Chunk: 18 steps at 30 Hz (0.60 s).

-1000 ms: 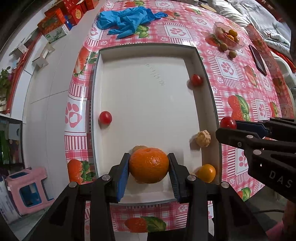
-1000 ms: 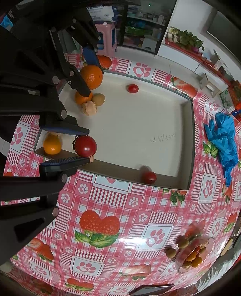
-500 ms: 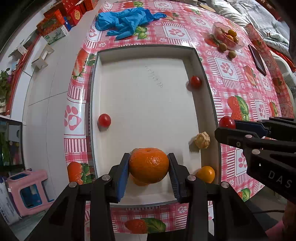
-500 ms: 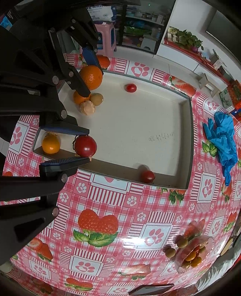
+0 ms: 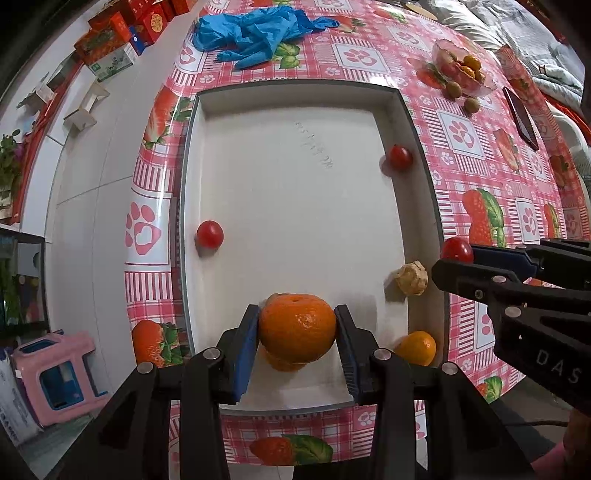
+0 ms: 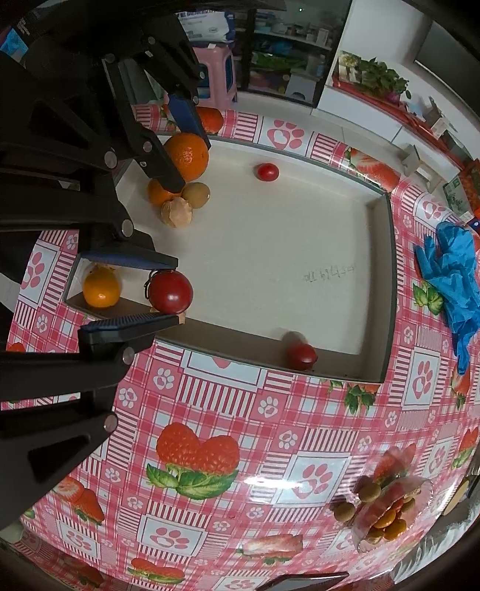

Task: Organize fruits
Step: 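Lower the held orange and tomato toward the tray floor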

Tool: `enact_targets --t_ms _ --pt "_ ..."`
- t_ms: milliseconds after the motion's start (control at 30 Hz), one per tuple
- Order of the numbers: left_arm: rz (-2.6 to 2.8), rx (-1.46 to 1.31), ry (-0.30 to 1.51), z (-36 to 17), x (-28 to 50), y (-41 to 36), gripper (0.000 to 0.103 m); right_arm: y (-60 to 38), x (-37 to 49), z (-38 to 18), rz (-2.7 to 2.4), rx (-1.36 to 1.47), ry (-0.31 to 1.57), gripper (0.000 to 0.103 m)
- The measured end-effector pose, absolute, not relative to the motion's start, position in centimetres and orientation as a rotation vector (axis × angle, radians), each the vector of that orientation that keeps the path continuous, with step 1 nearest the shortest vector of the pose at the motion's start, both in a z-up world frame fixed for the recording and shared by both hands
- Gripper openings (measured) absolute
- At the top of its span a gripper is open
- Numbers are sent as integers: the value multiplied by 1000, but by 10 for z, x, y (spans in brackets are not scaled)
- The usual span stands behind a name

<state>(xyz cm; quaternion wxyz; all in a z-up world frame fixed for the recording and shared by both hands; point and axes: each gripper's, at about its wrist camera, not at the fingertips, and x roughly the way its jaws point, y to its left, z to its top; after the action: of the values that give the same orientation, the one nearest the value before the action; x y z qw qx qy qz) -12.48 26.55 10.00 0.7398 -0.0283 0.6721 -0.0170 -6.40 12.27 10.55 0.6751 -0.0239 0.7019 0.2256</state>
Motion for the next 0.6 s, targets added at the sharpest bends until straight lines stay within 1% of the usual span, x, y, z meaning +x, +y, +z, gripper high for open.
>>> enact_targets --t_ms 600 --pt "-34 -61 1488 95 -119 265 42 127 -58 97 511 -55 1596 25"
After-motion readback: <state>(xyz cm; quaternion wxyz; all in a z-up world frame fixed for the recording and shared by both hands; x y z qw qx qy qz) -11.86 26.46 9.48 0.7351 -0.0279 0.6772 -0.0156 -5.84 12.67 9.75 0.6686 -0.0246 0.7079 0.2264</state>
